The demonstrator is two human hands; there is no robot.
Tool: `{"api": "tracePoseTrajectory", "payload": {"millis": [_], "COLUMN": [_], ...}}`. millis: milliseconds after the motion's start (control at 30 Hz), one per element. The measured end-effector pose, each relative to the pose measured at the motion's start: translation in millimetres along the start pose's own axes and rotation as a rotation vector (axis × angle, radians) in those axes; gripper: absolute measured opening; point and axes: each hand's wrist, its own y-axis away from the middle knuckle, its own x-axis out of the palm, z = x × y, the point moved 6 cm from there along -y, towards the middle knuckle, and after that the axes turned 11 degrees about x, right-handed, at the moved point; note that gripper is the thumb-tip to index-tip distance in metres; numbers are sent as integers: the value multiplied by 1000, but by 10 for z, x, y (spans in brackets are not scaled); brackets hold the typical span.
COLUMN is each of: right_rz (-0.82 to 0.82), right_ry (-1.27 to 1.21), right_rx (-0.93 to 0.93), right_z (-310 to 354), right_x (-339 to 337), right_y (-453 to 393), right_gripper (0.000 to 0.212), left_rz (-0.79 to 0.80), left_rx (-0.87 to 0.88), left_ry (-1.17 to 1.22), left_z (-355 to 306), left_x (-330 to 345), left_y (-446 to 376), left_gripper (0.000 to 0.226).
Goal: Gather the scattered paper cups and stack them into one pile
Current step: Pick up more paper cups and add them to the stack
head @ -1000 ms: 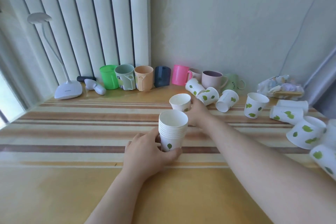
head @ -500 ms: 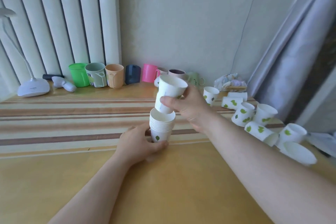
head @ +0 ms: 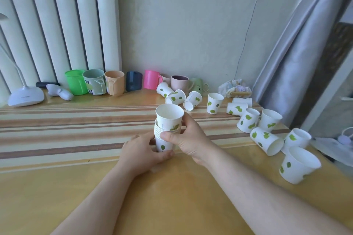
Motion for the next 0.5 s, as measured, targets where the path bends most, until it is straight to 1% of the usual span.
{"api": "tracePoseTrajectory", "payload": {"millis": [67,200,267,400,500], "right_rz": [-8,-32,-63,-224,-357], "right_ry": [23,74,106,168,246], "right_rx": [-10,-32,-17,-8,-48], "right_z": [-25,-71,-120,-48,168], "right_x": [-29,-202,-379,-991,-1595], "right_y": [39,181,309,571,766], "right_gripper": [67,83,85,80,62], "left_rz": [-2,22,56,138,168], "left_rx": [8,36,75,210,272], "left_ry": [-5,-10,-23,-5,9], "left_z": [-2,-65,-153,-429,-584], "left_x": [-2,45,105,291,422], "left_y": [-6,5,23,73,107], "left_gripper": [58,55,52,41,37]}}
